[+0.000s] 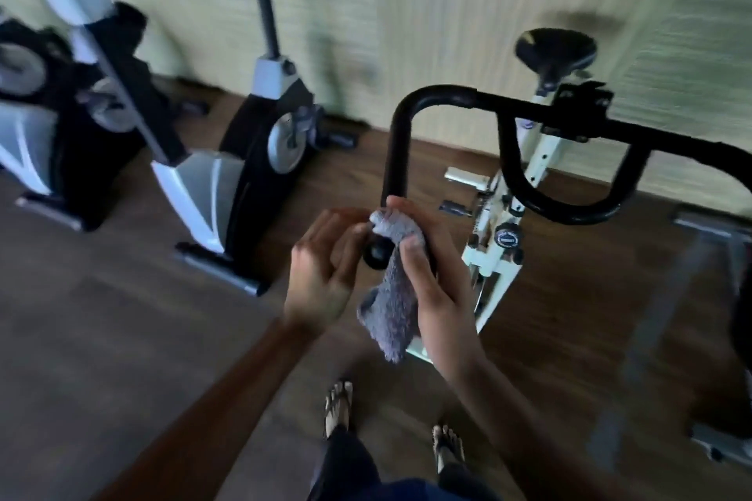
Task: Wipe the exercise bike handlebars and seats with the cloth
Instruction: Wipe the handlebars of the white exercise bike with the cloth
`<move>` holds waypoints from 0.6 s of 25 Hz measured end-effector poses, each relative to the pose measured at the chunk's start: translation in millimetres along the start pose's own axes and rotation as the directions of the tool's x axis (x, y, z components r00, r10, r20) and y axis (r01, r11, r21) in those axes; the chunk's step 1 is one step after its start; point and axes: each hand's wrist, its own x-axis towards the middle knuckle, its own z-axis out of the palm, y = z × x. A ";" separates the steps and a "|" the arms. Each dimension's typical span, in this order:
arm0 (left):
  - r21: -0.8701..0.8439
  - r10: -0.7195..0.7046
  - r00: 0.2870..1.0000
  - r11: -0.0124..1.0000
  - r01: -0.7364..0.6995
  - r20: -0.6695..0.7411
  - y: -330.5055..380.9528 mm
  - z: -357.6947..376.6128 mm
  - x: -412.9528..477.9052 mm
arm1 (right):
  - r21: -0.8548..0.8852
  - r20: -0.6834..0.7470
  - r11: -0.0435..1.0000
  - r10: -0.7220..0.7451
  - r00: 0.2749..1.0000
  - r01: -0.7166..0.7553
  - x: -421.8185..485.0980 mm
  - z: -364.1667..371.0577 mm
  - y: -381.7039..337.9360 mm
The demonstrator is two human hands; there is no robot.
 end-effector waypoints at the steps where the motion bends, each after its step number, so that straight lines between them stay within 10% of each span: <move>1: -0.025 -0.073 0.996 0.997 0.071 -0.055 12.0 0.6 -10.0 | 0.006 0.010 1.000 -0.002 1.000 0.002 2.6 -7.1 0.5; 15: 0.001 -0.279 0.898 0.955 0.297 -0.340 71.9 32.4 -48.8 | -0.077 0.161 0.920 -0.369 0.915 0.384 19.8 0.1 65.2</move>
